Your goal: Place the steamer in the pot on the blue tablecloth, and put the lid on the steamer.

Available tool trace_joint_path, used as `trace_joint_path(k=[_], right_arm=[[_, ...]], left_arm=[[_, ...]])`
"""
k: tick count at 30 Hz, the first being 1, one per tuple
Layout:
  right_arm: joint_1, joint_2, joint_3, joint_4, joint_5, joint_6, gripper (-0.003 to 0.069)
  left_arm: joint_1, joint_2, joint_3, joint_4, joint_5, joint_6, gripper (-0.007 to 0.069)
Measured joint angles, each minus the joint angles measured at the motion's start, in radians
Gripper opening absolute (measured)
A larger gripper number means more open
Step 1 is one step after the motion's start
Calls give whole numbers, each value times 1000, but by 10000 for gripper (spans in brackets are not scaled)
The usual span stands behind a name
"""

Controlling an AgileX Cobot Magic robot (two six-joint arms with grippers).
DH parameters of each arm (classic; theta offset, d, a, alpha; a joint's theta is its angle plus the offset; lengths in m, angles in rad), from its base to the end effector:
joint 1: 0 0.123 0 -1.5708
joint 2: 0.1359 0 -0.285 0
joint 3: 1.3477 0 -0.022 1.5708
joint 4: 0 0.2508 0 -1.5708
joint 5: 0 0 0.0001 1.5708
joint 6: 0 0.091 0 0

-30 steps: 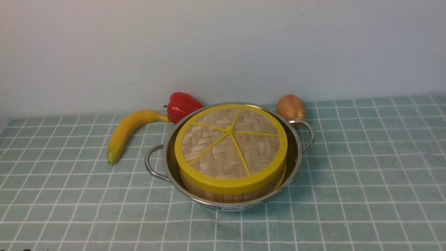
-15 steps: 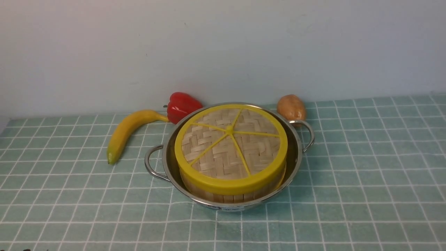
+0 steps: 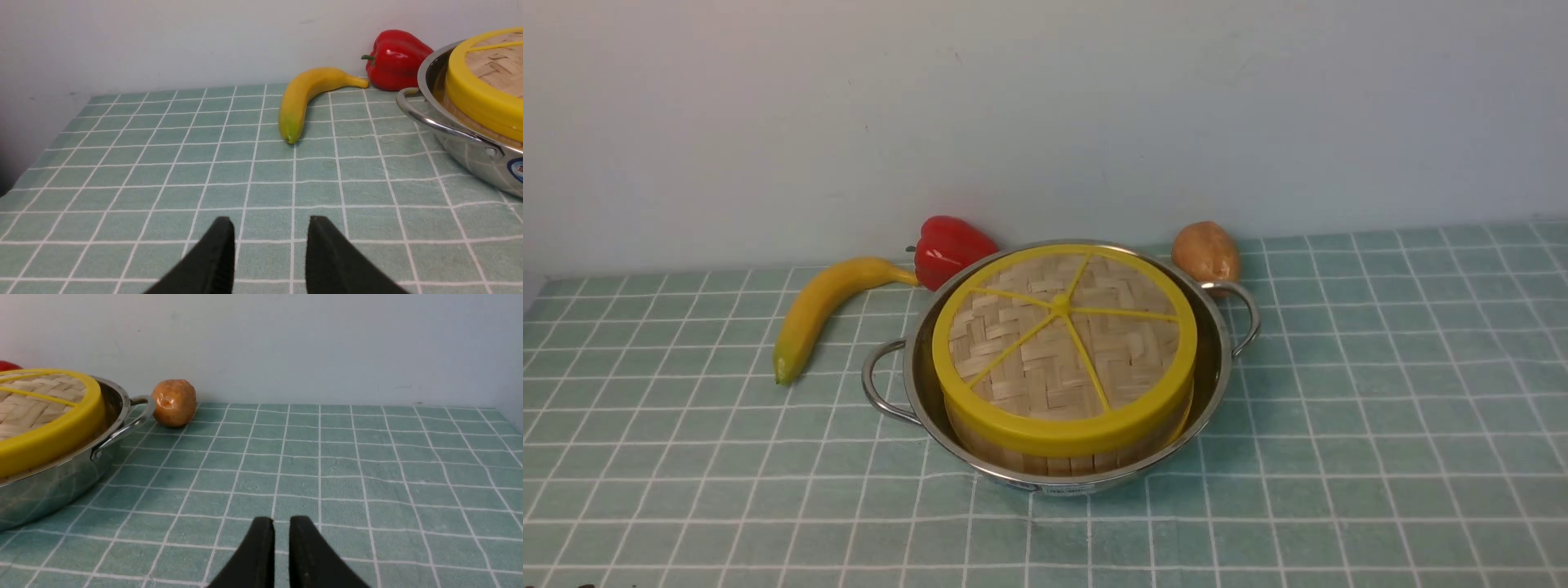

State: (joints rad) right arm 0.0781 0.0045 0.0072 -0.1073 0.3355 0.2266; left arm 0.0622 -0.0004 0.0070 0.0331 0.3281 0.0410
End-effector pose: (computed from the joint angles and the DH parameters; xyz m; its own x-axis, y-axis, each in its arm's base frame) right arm 0.0542 0.0010 0.1804 -0.2581 0.1050 -0.9604 -0.0118 0.9937 0.1118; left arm 0.0539 0.0043 0.1812 -0.2489 0.0569 -0.9668 -0.0546 0.9959 0.0727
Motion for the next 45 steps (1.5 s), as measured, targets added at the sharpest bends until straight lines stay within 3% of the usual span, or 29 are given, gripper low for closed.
trace_joint_path(k=[45], right_arm=[[0,0,0,0,0,1,222]], left_arm=[[0,0,0,0,0,0,243]])
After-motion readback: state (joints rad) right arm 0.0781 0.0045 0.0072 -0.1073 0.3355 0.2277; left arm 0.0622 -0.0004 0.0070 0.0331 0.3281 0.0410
